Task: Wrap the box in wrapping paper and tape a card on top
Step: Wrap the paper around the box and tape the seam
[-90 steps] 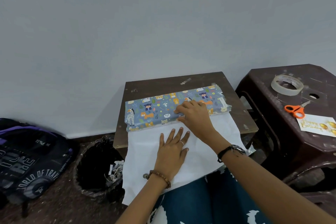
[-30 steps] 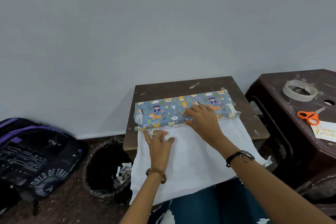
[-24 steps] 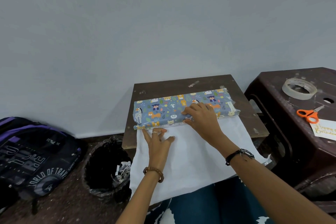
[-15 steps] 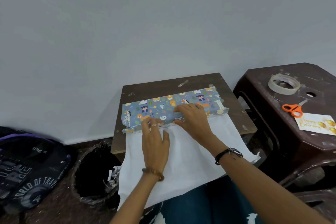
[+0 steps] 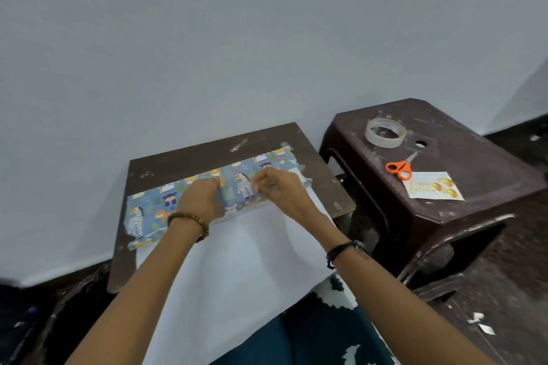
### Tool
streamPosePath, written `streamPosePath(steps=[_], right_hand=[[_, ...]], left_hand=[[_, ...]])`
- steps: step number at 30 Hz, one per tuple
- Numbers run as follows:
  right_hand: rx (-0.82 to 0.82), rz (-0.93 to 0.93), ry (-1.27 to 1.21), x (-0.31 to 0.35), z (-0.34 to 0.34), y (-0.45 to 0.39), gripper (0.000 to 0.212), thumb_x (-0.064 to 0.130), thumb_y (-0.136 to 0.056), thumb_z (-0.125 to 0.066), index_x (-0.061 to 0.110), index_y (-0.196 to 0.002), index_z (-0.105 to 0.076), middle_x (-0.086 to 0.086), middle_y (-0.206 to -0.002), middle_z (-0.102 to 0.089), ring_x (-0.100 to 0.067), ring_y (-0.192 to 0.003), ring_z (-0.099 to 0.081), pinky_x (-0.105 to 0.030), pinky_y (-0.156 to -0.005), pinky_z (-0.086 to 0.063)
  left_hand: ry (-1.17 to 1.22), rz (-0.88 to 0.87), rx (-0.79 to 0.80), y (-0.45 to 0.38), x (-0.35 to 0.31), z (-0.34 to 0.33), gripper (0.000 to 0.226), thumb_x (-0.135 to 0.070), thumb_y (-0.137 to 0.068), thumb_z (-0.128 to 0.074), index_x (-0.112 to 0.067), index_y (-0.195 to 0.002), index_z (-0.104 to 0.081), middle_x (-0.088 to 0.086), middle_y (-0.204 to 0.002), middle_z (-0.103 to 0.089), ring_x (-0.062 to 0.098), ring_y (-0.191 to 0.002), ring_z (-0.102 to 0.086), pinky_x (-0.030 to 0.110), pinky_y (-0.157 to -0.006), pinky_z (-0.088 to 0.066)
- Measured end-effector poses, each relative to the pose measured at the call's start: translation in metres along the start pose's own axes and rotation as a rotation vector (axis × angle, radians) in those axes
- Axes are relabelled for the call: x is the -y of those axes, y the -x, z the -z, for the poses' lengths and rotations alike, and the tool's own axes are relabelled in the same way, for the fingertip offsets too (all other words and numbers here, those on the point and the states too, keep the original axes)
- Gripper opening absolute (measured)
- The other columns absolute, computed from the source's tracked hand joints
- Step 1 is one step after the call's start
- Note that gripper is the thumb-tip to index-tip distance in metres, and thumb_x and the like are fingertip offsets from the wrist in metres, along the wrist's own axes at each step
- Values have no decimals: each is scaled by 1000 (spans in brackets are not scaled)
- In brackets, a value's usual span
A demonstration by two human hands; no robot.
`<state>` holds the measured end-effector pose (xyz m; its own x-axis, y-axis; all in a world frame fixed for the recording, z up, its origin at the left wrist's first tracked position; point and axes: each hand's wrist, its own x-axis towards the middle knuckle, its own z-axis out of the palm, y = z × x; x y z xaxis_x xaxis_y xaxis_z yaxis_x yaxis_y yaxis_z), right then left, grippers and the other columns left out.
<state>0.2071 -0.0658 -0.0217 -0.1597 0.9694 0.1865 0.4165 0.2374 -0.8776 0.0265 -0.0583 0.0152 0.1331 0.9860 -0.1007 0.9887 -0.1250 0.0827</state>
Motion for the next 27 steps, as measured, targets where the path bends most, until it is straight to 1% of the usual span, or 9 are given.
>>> streamPosePath(steps=[2,5,7,10,13,16,20,25,27], right_hand=[[-169,-80,177,-4,28,-5,18,6,-88,-53,11,-98,-67,-8,-96,-69,-25,-87,-65,-44,-78,-53],[-377,-194,665,-9,78,-15,23,10,-89,-47,10,-106,-63,-9,-109,-63,-27,-102,-59,-37,-80,-49],[-408,-299,955,-16,107,-24,24,13,-90,-47,7,-112,-55,-12,-117,-56,-28,-110,-51,-36,-84,-45],[-404,-485,1156,-28,140,-36,41,21,-89,-51,0,-123,-46,-18,-127,-49,-33,-122,-40,-41,-95,-39],[-431,-582,1232,-39,162,-52,47,28,-89,-51,-1,-125,-44,-17,-127,-50,-33,-124,-36,-41,-99,-36],[-470,-647,1160,-48,175,-65,38,24,-86,-51,1,-116,-50,-14,-116,-58,-29,-119,-38,-39,-96,-31],[-440,-672,1132,-52,182,-70,27,19,-85,-48,4,-105,-58,-14,-111,-61,-31,-120,-39,-48,-102,-27],[-396,-641,1070,-49,167,-67,29,24,-86,-50,7,-106,-62,-13,-114,-61,-33,-119,-43,-52,-99,-32],[-325,-528,1110,-44,150,-66,30,27,-81,-53,10,-104,-62,-11,-111,-62,-30,-113,-48,-52,-96,-33]], left_hand=[[-83,1,32,-1,-6,7,34,-18,-80,-65,-7,-111,-55,15,-113,-60,30,-104,-57,32,-85,-46],[-266,-11,41,0,-19,13,26,-15,-86,-56,-8,-111,-52,12,-113,-58,26,-105,-57,29,-84,-47],[-368,-22,38,-3,-26,13,25,-12,-89,-51,-10,-114,-52,8,-115,-58,23,-108,-57,27,-85,-47],[-441,-28,44,-6,-33,14,25,-7,-91,-46,-11,-115,-54,6,-117,-58,21,-108,-58,26,-86,-47],[-467,-28,40,-10,-30,15,25,-9,-91,-46,-12,-115,-53,5,-116,-58,21,-107,-58,25,-84,-47],[-485,-33,26,-9,-26,15,24,-12,-91,-48,-15,-114,-54,3,-114,-60,20,-106,-59,23,-82,-47],[-482,-39,18,-8,-27,18,25,-16,-91,-49,-15,-115,-53,3,-115,-60,19,-106,-59,22,-83,-46],[-476,-38,21,-6,-29,18,26,-12,-91,-47,-14,-117,-52,4,-116,-59,19,-107,-58,23,-84,-47],[-473,-36,24,-7,-29,18,26,-11,-91,-47,-14,-116,-53,4,-114,-60,19,-106,-58,23,-83,-47]])
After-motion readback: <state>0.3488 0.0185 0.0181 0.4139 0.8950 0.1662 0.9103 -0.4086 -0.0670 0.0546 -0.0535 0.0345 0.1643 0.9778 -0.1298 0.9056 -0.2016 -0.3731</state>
